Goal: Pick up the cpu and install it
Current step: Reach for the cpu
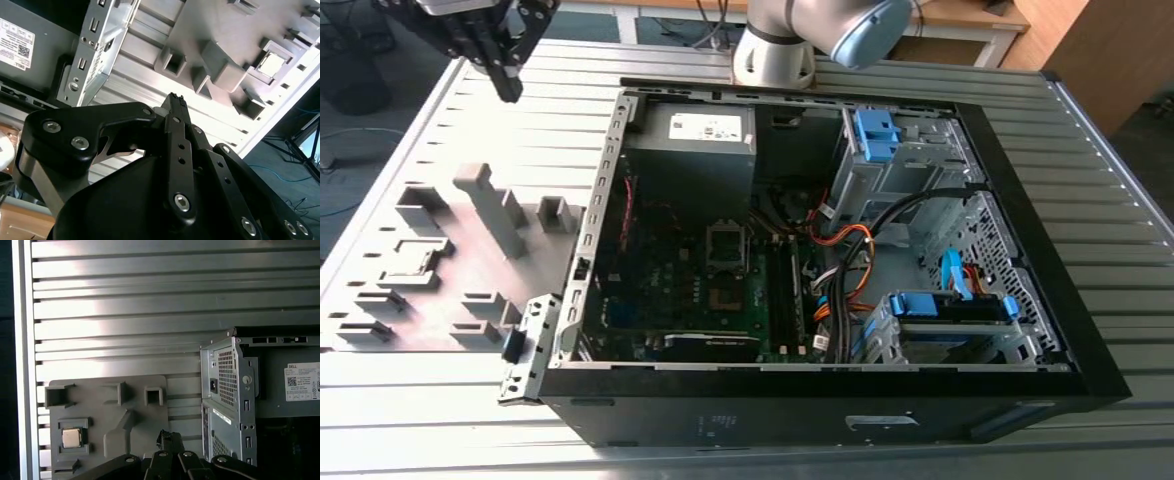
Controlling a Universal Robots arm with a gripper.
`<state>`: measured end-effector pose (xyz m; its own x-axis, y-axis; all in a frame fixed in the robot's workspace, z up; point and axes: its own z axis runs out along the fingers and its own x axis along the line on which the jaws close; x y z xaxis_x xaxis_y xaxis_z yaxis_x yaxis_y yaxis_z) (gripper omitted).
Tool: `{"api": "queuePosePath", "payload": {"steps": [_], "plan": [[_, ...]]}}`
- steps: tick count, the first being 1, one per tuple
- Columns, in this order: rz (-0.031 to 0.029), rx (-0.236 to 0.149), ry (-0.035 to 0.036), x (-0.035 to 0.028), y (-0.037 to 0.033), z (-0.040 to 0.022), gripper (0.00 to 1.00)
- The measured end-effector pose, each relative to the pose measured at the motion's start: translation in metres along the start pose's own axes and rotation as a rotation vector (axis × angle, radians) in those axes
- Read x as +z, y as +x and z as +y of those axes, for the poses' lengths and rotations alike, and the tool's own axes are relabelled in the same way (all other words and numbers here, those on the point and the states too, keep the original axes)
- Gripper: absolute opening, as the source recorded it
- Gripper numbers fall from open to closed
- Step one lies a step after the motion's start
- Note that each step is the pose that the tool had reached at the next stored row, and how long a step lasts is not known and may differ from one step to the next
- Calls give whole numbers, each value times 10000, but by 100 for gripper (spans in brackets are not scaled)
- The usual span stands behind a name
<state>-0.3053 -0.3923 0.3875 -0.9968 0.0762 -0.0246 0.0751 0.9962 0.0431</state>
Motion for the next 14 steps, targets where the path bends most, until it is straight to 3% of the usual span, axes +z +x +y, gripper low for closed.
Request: {"api": "queuePosePath", "payload": {"steps": [14], "plan": [[-1,-1,16,15,372,-4,11]]}}
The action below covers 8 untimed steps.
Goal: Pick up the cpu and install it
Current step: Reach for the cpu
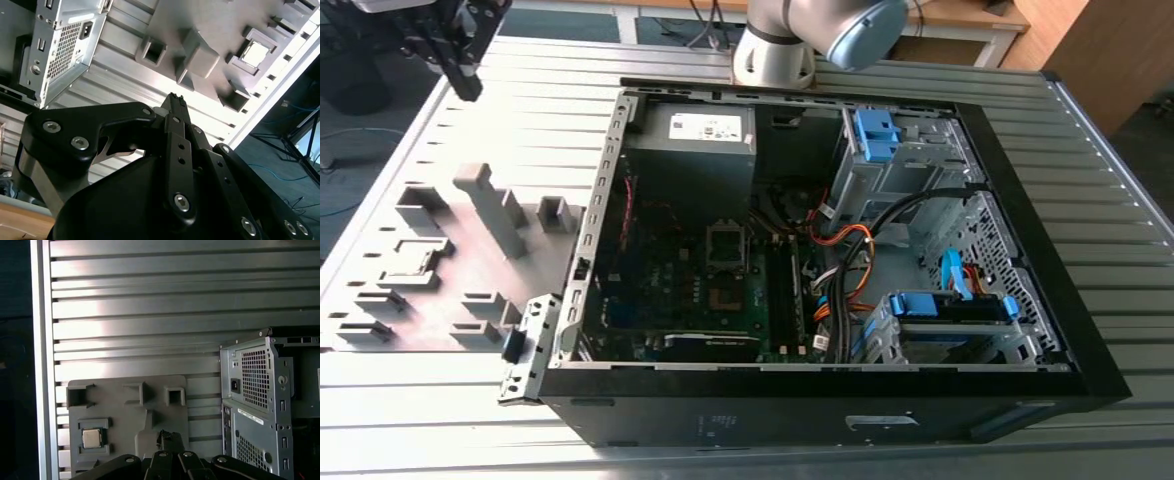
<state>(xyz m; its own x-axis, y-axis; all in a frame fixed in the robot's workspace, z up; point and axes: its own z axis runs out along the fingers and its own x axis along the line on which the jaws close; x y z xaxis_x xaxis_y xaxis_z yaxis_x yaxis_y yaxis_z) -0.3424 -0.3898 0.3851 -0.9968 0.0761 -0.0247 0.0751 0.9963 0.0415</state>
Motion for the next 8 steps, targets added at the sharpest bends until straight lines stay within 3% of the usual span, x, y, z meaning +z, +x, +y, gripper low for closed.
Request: {"api": "queuePosePath", "payload": {"steps": [8], "plan": [[-1,0,18,15,227,-7,11]]}}
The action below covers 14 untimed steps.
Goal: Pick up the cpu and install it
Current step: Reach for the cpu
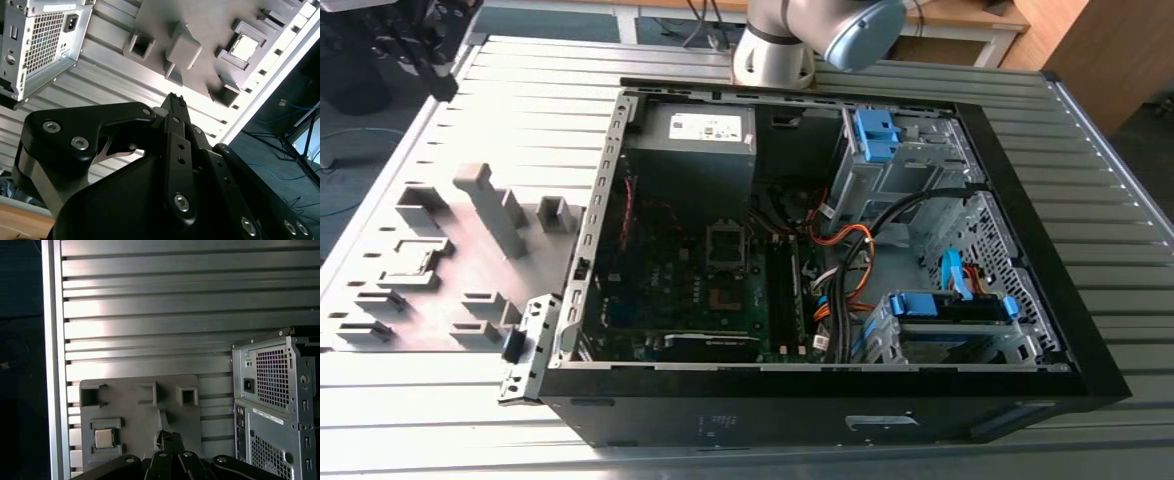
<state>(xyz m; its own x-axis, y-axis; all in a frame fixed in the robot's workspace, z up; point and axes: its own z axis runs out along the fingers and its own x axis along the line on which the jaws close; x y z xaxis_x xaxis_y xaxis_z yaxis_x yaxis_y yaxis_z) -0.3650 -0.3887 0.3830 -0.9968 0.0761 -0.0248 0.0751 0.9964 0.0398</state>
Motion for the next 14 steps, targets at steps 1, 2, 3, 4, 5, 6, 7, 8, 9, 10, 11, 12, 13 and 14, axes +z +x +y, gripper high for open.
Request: {"api": "queuePosePath", "payload": {"steps": [1,2,3,4,5,6,7,8,9,10,11,12,13,14], "plan": [[0,0,3,3,30,-1,11],[1,0,9,6,61,-1,11],[0,-1,12,11,92,-2,11],[-1,-1,15,17,122,-4,11],[-1,0,17,24,151,-5,11],[-2,0,19,31,180,-7,11],[-2,0,21,38,207,-9,11],[-1,0,24,45,232,-11,11],[-1,-1,26,53,258,-13,11],[-2,0,28,60,282,-15,11],[-2,0,29,66,301,-17,11],[-2,-1,30,70,315,-18,11],[-3,0,29,72,323,-19,11],[-3,-1,30,73,326,-19,11]]}}
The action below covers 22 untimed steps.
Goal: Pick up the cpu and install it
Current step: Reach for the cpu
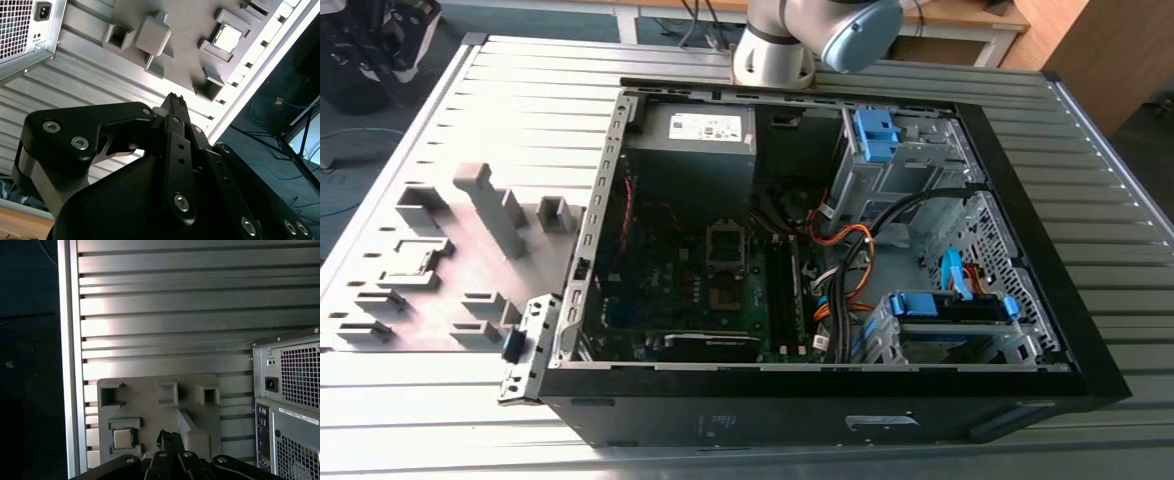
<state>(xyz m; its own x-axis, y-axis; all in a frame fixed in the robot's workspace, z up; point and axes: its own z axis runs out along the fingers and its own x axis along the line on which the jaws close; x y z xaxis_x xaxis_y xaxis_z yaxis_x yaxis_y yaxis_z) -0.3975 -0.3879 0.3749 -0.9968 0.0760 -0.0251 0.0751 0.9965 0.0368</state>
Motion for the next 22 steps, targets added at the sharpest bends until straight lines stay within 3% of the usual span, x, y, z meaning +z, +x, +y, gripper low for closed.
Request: {"api": "queuePosePath", "payload": {"steps": [8,22], "plan": [[1,1,1,14,16,-1,11],[-1,1,9,194,177,-23,11]]}}
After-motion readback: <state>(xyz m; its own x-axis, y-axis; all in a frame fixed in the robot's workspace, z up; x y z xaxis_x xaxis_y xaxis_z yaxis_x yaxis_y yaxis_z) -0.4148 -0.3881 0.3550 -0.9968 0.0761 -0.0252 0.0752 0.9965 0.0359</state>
